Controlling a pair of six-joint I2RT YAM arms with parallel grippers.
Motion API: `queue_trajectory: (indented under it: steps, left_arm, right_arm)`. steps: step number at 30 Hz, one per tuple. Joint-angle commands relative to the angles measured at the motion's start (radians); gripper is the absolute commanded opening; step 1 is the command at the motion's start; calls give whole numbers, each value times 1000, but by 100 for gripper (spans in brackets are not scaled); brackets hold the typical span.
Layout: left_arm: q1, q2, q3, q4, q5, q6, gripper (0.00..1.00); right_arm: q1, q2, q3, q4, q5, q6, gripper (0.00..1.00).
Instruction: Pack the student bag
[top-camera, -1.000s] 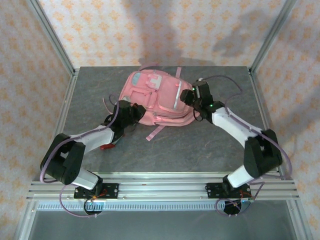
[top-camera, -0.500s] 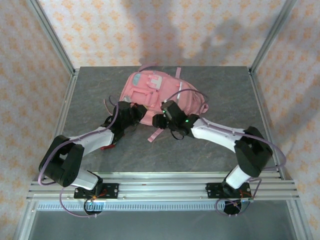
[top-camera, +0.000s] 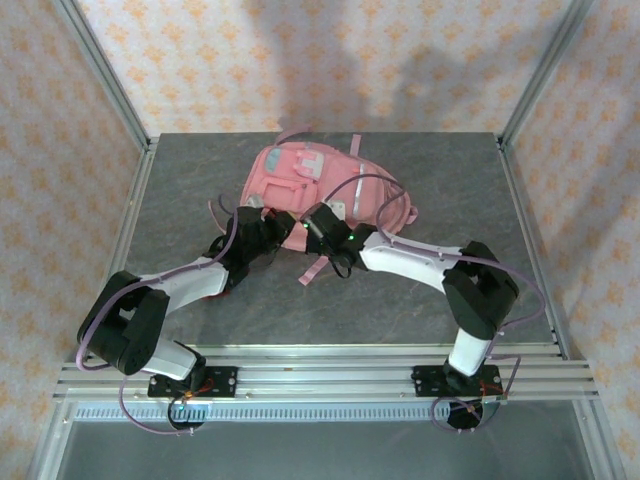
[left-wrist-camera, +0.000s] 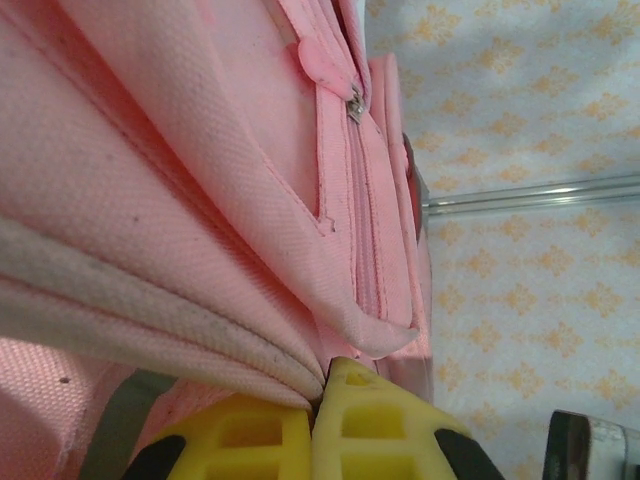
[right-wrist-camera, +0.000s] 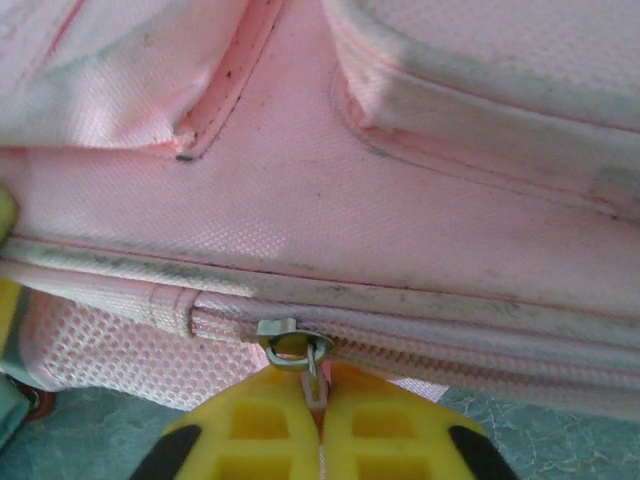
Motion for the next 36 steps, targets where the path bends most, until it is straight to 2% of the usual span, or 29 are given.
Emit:
queue_trajectory:
  steps: [1,4,10,13,17,23,30,36]
  left_arm:
    - [-11,-50,1,119,30,13,0]
    - [-12,-40,-2,134,36,5,0]
    - [-11,-36,5,114,33,25,0]
    - [-11,-49,16,55,6,72,0]
    - [-7,-68,14,-1,-30,126,0]
    - [14,-71,13,-19,-20,147,0]
    - [40,-56,28,-44,-2,185,0]
    - [64,29,143,-146,20,289,0]
  right_arm:
    - [-11,-125,-16,24,128,6,0]
    - [-17,-158,-54,63,82,-11,0]
    - [-20,-120,-4,-6,-10,-60,0]
    - [-47,-110,19,-86,-49,-66,0]
    - [-112,-152,-70,-102,-66,-83,0]
    - [-215,-259,-238,-87,-11,-130,0]
    - [-325,-370,-344,-56,62,-226,0]
    - [-299,-446,-393,1,-116,-292,0]
